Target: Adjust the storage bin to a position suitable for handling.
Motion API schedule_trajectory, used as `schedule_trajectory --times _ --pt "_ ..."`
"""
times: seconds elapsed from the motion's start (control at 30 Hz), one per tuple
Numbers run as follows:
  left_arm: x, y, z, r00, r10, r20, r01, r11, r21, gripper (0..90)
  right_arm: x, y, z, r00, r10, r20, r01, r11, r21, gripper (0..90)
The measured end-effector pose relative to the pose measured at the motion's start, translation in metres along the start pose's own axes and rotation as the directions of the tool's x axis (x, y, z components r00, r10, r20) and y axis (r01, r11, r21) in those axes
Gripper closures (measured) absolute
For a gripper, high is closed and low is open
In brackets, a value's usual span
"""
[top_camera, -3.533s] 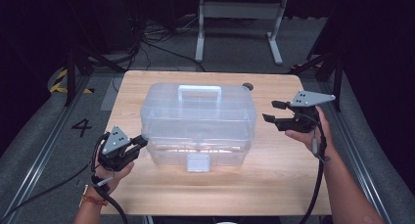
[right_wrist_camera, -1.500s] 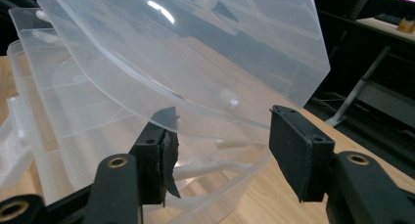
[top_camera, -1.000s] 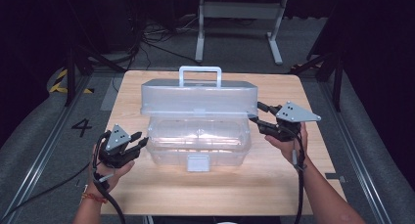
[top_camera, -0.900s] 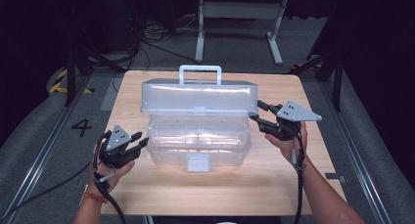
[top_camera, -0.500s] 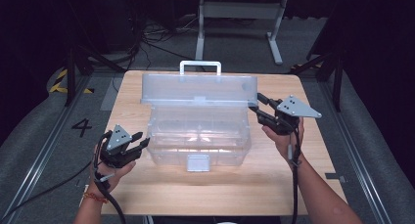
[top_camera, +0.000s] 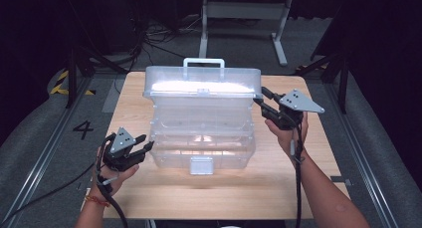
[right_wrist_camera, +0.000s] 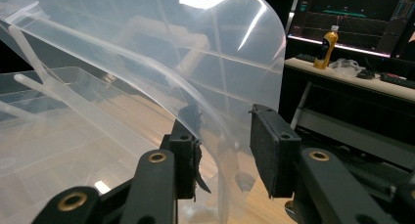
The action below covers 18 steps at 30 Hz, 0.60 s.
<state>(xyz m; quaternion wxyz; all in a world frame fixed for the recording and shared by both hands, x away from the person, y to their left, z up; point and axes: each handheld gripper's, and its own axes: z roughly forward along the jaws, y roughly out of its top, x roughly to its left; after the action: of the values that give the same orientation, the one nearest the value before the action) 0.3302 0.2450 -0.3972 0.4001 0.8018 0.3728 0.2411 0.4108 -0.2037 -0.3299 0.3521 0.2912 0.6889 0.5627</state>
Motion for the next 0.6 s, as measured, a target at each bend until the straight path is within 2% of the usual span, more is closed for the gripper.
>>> schedule_trajectory --times 0.13,0.3,0.6 --pt "0.0 0.0 0.0 1.0 0.002 -0.002 -0.002 1.0 0.001 62.7 -0.001 0.002 0.002 1.0 0.001 0.01 -0.001 1.0 0.002 66.4" --pt "0.0 0.0 0.001 1.0 0.006 0.002 -0.006 1.0 0.004 62.4 0.0 0.006 0.006 0.9985 -0.012 0.054 0.012 1.0 0.004 69.8" --pt "0.001 0.0 0.001 1.0 0.001 0.004 -0.001 1.0 0.004 60.2 -0.002 0.009 0.012 0.9965 -0.015 0.082 0.015 1.0 0.0 71.6"
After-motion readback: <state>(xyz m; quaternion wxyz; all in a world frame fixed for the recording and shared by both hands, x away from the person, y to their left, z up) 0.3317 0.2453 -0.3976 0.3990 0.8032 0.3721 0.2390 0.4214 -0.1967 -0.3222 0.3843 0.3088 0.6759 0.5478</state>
